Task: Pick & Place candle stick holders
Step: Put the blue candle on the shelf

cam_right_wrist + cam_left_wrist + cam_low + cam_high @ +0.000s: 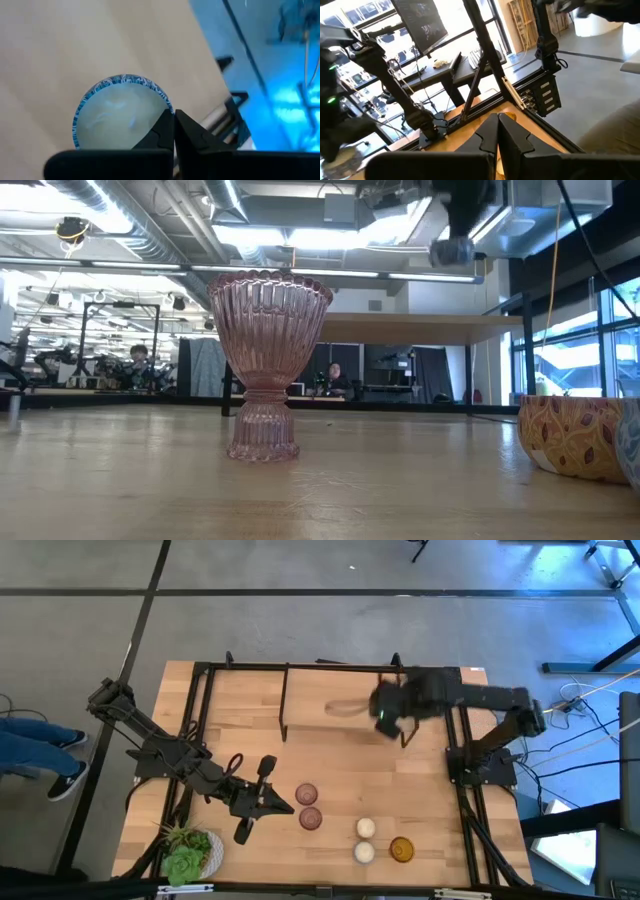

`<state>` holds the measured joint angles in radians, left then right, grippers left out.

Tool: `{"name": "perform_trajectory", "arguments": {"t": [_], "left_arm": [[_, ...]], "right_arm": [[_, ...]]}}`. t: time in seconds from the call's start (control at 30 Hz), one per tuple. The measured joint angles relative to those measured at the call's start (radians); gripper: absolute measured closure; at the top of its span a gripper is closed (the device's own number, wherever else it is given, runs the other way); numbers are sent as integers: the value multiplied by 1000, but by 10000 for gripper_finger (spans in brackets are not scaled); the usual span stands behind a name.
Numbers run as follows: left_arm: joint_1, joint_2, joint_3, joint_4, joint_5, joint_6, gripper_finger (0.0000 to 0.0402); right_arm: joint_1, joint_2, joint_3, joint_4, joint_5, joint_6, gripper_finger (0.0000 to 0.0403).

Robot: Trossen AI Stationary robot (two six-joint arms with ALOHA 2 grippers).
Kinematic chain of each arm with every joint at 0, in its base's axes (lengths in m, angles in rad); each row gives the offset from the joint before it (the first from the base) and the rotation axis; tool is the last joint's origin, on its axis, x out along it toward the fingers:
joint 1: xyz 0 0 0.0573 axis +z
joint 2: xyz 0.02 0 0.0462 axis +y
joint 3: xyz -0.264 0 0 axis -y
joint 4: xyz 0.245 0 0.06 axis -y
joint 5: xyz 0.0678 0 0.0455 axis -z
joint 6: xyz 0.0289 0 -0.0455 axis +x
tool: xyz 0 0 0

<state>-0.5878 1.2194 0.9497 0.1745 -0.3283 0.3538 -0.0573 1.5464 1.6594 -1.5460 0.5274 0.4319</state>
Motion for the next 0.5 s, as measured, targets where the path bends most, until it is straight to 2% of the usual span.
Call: {"name": "perform_trajectory", "arguments": {"t": [0.07,0.17,0.27,0.33,0.5], "left_arm": [[3,0,0,0,0,0,398],[8,0,0,0,3,0,398],[10,0,0,0,6,0,398],[10,0,0,0,7,0,398],[9,0,0,-6,8,0,398]], "right_arm": [[-112,-33,-47,47,-74,-47,403],[-265,-72,-122,200,-275,-147,403],[-369,-73,-170,272,-450,-244,403],[-414,-58,-178,261,-457,-279,403],[-488,-44,-179,259,-358,-283,403]]}}
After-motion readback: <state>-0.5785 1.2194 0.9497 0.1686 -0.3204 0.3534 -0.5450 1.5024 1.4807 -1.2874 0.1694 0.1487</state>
